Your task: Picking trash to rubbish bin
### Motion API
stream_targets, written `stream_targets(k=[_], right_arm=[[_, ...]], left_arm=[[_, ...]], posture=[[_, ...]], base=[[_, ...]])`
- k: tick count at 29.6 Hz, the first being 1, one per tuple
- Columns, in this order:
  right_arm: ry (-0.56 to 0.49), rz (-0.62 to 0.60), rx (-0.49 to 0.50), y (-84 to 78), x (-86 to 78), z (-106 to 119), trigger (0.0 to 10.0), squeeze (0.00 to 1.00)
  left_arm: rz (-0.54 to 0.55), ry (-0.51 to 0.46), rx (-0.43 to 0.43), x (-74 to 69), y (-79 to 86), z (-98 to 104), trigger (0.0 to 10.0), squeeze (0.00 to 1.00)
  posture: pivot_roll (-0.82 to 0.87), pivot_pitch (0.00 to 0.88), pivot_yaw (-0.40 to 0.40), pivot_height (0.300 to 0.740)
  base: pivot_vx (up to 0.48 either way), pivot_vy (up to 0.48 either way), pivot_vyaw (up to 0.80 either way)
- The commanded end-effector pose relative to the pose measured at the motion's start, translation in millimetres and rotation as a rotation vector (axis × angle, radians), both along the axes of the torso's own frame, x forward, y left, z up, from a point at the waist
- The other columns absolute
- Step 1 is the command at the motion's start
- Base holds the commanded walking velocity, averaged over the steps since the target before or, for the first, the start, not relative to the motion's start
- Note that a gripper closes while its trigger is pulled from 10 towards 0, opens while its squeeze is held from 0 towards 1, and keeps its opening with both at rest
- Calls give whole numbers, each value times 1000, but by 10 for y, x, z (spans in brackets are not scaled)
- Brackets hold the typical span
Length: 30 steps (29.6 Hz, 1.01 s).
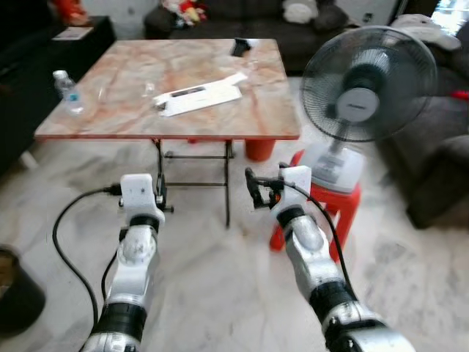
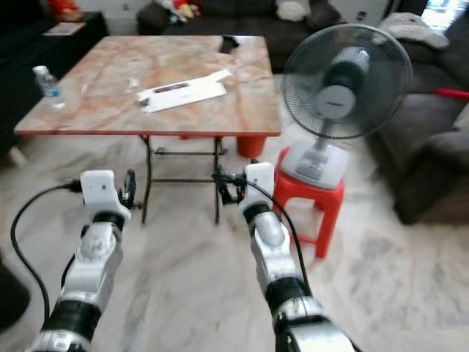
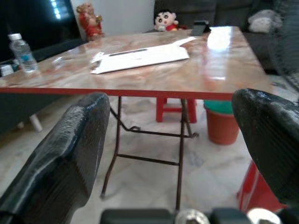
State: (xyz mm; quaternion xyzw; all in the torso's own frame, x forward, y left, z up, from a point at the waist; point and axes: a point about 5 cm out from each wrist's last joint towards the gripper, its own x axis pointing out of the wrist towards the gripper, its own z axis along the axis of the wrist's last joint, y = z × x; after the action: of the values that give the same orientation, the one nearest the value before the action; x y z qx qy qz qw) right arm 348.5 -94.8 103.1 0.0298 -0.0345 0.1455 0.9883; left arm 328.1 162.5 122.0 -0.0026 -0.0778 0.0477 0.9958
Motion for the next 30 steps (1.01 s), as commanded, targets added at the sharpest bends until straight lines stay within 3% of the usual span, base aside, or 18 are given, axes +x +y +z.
stream_targets(k=[1,15,25,30], right_arm=[[-39,29,-2,109,22,100,10000,0],[-41,40,11,122,10,99,10000,0],[-48,47,-1,131,9,109,10000,0],[-39,41,25,130,10,104,10000,0]], left_arm=[[24,-23,15,15,80,75,10000,0],[26,-34,13,21,73,115,10000,0],[27,-42,14,34,74,148,10000,0],[24,-45,14,43,68,165,10000,0]], posture=[[12,54,-10,740],[11,54,-11,740],[13,50,-12,740],[14,46,-11,740]], base=[[319,0,650],[320,0,705],[322,0,0],[321,0,586]])
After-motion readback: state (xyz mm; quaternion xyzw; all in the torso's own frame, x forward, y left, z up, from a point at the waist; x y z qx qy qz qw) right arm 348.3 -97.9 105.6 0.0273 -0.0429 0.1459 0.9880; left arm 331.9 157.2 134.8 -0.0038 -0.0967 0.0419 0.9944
